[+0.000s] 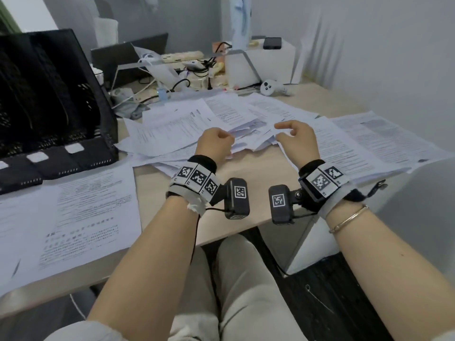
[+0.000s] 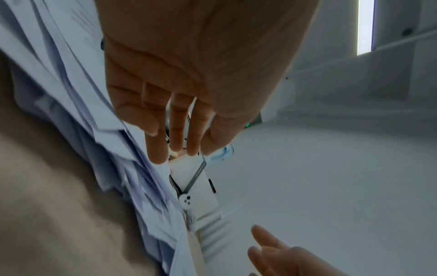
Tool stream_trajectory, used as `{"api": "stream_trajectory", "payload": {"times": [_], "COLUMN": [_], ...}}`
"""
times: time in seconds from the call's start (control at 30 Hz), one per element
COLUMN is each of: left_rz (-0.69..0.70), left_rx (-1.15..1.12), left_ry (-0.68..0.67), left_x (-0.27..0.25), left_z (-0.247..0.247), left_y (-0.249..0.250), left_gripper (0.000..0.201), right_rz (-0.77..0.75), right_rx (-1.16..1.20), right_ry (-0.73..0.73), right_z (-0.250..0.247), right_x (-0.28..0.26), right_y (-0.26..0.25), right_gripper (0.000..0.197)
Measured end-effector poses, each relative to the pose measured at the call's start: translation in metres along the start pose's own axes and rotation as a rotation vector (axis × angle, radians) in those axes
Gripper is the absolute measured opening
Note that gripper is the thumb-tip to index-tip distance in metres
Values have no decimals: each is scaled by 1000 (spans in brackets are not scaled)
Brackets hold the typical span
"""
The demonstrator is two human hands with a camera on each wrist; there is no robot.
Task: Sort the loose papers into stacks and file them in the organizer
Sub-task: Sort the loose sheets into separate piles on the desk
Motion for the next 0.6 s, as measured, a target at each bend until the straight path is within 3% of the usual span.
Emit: {"api": "stream_trajectory", "payload": {"times": [0.2,0.37,0.5,0.6], "left_rz": [-44,-96,-211,-292], "left_rx": [71,210,229,214], "left_ry": [174,324,489,525], "left_x": [16,30,41,46], "left_z": [-70,-124,-152,-158], "left_y": [-25,-49,-68,-83], "left_gripper": [8,37,44,46], "right_rz": [-76,-78,-84,-78], "right_rx": [-27,-7,-14,-50], "right_ry": [-205,-308,-389,-458], "right_z": [69,118,145,160], "right_x": [1,4,5,7], "right_y": [-30,-48,-54,-54], "right_gripper": [27,27,24,24]}}
Point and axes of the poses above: each hand's wrist, its own x-axis towards the middle knuckle, its own z-axis out of the palm, y = z × x, the point moved 2 cm from there along x, towards the middle knuckle, and after that the axes turned 2 degrees about y, right-handed, at the moved point
